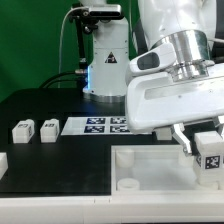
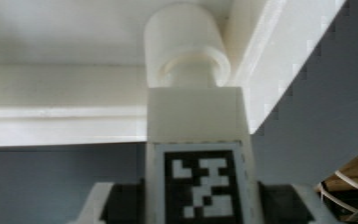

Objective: Assemble one leg

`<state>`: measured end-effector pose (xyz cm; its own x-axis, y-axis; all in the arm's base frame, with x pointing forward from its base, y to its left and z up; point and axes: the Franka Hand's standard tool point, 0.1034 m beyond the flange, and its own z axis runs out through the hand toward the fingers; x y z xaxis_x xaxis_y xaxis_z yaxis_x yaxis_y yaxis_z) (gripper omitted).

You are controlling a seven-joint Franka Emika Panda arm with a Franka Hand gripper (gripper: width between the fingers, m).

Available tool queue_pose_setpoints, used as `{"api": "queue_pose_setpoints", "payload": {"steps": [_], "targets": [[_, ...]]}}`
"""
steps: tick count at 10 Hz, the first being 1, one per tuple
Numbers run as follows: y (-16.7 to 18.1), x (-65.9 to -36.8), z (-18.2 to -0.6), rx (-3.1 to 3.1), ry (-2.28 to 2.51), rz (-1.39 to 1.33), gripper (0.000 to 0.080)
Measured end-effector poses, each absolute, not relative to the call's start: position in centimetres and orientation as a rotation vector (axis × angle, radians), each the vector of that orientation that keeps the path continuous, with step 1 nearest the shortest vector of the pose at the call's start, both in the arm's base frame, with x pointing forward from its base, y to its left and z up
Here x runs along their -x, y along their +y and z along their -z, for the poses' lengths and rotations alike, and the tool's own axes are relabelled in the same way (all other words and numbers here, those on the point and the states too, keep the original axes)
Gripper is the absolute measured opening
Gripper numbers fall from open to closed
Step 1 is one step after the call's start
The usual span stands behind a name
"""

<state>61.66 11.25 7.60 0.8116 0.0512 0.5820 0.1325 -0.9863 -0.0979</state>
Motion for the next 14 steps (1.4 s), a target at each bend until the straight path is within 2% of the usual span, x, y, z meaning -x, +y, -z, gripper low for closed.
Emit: {"api": "queue_pose_setpoints", "payload": {"steps": [1, 2, 3, 5, 11, 14], "targets": [[11.2, -61.7, -7.6, 2.866, -0.147, 0.894, 0.0291], [11.3, -61.6, -7.4, 2.870, -0.149, 0.877, 0.0367], [11.3, -61.6, -7.3, 2.873, -0.150, 0.868, 0.0367], [11.3, -61.5, -7.3, 2.873, -0.150, 0.867, 0.0621], [11.3, -61.5, -7.3, 2.873, -0.150, 0.864, 0.0648], [10.8, -62.2, -9.4, 2.892, -0.161, 0.804, 0.0648]]}}
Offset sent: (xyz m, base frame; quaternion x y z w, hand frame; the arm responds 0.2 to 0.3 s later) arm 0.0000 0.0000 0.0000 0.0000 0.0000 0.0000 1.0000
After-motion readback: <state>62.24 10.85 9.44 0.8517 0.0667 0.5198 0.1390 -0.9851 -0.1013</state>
